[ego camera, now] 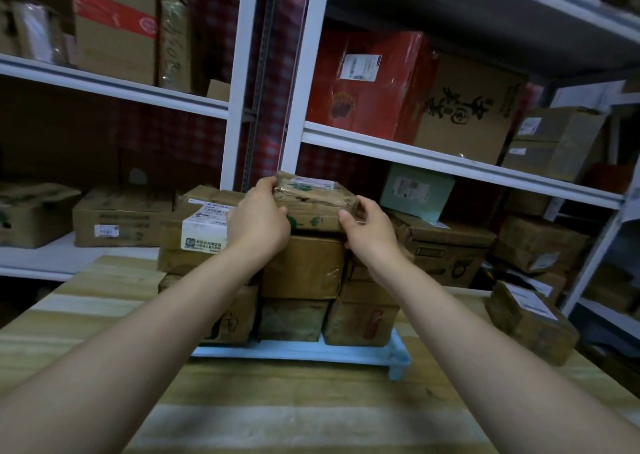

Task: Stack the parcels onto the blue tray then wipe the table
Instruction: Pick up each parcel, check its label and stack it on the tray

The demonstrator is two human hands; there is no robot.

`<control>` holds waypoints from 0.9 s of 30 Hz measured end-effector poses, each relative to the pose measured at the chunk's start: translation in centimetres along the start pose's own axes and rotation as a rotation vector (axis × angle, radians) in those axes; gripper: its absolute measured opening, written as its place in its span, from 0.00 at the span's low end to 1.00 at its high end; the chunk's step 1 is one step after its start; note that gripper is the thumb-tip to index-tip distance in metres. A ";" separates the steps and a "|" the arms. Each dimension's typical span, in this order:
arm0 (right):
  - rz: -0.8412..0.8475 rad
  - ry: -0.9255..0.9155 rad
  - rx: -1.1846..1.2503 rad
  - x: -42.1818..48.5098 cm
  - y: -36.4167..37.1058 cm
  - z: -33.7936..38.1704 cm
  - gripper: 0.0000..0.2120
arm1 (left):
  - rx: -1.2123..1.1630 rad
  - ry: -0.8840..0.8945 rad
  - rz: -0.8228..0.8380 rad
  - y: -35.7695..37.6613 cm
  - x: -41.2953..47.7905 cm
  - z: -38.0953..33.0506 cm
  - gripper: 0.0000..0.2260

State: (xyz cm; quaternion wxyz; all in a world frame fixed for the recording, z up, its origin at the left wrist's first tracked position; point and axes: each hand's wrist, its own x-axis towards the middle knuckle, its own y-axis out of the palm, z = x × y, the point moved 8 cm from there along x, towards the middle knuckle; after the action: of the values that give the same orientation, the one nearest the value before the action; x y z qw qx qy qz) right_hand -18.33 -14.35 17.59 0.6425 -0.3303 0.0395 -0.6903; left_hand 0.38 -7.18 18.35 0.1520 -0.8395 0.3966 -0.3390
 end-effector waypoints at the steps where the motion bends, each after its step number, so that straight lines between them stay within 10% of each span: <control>1: -0.007 0.003 0.013 0.0 0.0 -0.1 0.26 | 0.002 0.017 -0.022 -0.1 -0.2 -0.2 0.27; 12: -0.230 0.012 0.124 -1.4 -5.9 -3.5 0.13 | -0.052 0.443 -0.272 1.7 -6.4 -8.0 0.10; 27: -0.404 0.597 0.216 -6.7 -21.4 -29.8 0.12 | -0.167 0.298 0.523 28.0 -14.9 -13.9 0.07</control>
State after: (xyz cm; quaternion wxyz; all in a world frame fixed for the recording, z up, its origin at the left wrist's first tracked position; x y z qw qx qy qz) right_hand -52.14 -15.59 1.95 0.4849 -0.0462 0.0861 -0.8691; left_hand -31.76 -13.40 7.10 0.1047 -0.6595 0.6437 -0.3739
